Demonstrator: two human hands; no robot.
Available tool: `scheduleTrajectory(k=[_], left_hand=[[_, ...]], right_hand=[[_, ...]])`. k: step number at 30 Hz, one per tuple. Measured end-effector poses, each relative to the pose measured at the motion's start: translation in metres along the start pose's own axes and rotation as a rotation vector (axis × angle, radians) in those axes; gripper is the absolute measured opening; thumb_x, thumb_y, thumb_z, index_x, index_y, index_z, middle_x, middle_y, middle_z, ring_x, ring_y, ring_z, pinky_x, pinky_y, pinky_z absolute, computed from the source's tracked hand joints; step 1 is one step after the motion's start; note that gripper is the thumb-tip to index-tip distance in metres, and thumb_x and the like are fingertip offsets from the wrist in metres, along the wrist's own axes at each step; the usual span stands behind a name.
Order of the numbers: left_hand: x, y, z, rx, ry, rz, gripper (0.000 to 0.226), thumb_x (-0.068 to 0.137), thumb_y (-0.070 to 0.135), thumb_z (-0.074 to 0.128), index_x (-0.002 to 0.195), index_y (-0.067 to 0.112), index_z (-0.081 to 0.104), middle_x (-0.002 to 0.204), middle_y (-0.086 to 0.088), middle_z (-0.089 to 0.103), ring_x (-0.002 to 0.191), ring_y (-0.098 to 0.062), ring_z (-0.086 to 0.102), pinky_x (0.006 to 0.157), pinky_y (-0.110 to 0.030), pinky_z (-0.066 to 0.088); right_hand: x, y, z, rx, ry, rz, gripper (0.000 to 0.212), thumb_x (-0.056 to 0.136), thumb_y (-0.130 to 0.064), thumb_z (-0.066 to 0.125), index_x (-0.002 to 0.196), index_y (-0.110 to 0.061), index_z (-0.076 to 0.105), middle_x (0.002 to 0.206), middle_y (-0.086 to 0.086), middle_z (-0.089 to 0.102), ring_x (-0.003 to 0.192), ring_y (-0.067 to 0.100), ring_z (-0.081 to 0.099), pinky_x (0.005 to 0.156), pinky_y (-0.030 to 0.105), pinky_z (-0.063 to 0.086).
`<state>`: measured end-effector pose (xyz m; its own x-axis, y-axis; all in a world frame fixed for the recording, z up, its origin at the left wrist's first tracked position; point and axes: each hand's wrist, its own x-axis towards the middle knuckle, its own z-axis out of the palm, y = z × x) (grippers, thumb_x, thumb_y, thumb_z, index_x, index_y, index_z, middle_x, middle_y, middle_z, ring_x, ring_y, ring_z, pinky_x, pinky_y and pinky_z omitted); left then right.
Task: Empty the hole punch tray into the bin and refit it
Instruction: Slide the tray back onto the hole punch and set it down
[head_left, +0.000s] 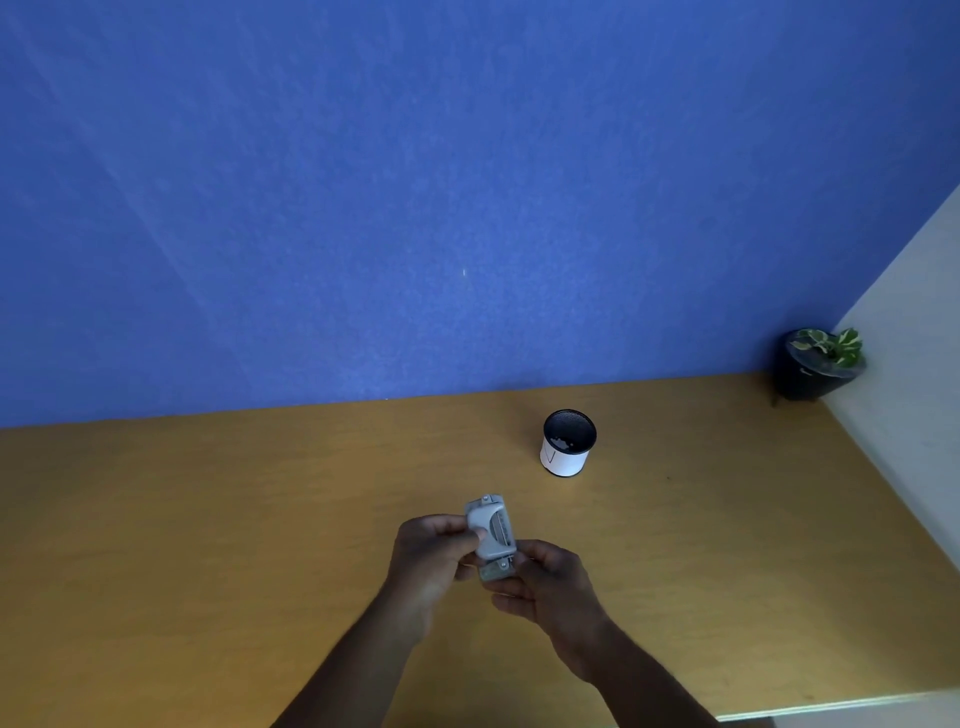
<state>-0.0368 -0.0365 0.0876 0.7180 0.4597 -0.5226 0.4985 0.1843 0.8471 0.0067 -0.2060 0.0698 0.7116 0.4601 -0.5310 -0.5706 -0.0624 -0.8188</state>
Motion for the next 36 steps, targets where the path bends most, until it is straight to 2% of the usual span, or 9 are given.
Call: scheduleTrajectory(k=[4,6,8,10,14,16,20,25,36], left_hand=[[0.027,-0.003,-0.006,0.021,0.026,-0.020,0.008,0.093,0.004,0.079,0.098,0.006,0.084,0.079,-0.006,0.086,0.068,-0.016,0.082,0.060,-0.028,0.065],[0.045,-0.004,-0.010,0.049,0.051,-0.027,0.010,0.093,0.002,0.078,0.101,0.003,0.083,0.086,-0.011,0.086,0.072,-0.019,0.082,0.058,-0.027,0.064],[0.063,-0.004,-0.015,0.077,0.079,-0.034,0.012,0.093,0.000,0.077,0.104,-0.001,0.082,0.096,-0.020,0.084,0.082,-0.028,0.083,0.067,-0.036,0.069],[0.079,-0.006,-0.019,0.078,0.101,-0.057,0.016,0.093,-0.002,0.076,0.108,-0.007,0.079,0.100,-0.026,0.082,0.091,-0.038,0.082,0.082,-0.048,0.070],[0.102,-0.011,-0.027,0.108,0.159,-0.092,0.014,0.095,-0.003,0.075,0.108,-0.006,0.077,0.085,-0.016,0.076,0.071,-0.026,0.076,0.052,-0.029,0.065],[0.110,-0.016,-0.029,0.122,0.197,-0.103,0.015,0.095,-0.003,0.075,0.109,-0.005,0.076,0.081,-0.015,0.074,0.066,-0.023,0.072,0.046,-0.025,0.062],[0.120,-0.024,-0.029,0.170,0.227,-0.128,0.022,0.096,-0.001,0.074,0.117,-0.006,0.076,0.104,-0.029,0.077,0.075,-0.031,0.072,0.074,-0.042,0.067],[0.129,-0.028,-0.026,0.185,0.237,-0.117,0.024,0.097,0.000,0.073,0.121,-0.005,0.076,0.113,-0.031,0.078,0.080,-0.033,0.073,0.086,-0.049,0.068],[0.142,-0.036,-0.022,0.188,0.256,-0.151,0.024,0.097,0.001,0.075,0.120,-0.006,0.076,0.108,-0.032,0.078,0.078,-0.034,0.073,0.088,-0.052,0.068]], right_hand=[[0.009,0.007,-0.013,-0.170,0.063,0.024,0.022,0.102,-0.002,0.052,0.087,-0.006,0.068,0.092,0.010,0.060,0.083,0.019,0.056,0.068,0.035,0.051],[0.018,0.013,-0.023,-0.456,0.122,-0.007,0.033,0.101,-0.003,0.047,0.075,-0.021,0.057,0.088,0.013,0.048,0.078,0.020,0.046,0.065,0.039,0.038],[0.023,0.021,-0.034,-0.799,0.158,-0.010,0.028,0.108,-0.018,0.049,0.119,-0.030,0.071,0.126,0.013,0.068,0.119,0.027,0.064,0.094,0.038,0.051],[0.032,0.035,-0.053,-1.101,0.196,0.014,0.060,0.111,-0.035,0.048,0.165,-0.012,0.034,0.176,0.013,0.030,0.163,0.029,0.027,0.125,0.039,0.034],[0.034,0.057,-0.080,-1.394,0.187,0.043,0.083,0.107,-0.050,0.050,0.170,-0.015,0.009,0.181,0.016,-0.007,0.167,0.040,-0.003,0.129,0.049,0.028],[0.034,0.067,-0.091,-1.465,0.128,0.055,0.090,0.105,-0.049,0.056,0.171,-0.014,0.004,0.180,0.017,-0.014,0.164,0.046,-0.010,0.131,0.049,0.024],[0.032,0.079,-0.104,-1.477,0.064,0.072,0.104,0.099,-0.049,0.067,0.170,-0.010,0.001,0.181,0.012,-0.009,0.165,0.045,-0.009,0.133,0.047,0.023],[0.035,0.080,-0.106,-1.490,0.063,0.032,0.100,0.098,-0.046,0.070,0.170,-0.011,0.009,0.181,0.010,-0.002,0.165,0.043,0.000,0.132,0.044,0.026],[0.041,0.082,-0.106,-1.472,0.072,0.071,0.100,0.097,-0.040,0.073,0.169,-0.012,0.010,0.181,0.011,-0.005,0.165,0.045,-0.003,0.131,0.049,0.030]])
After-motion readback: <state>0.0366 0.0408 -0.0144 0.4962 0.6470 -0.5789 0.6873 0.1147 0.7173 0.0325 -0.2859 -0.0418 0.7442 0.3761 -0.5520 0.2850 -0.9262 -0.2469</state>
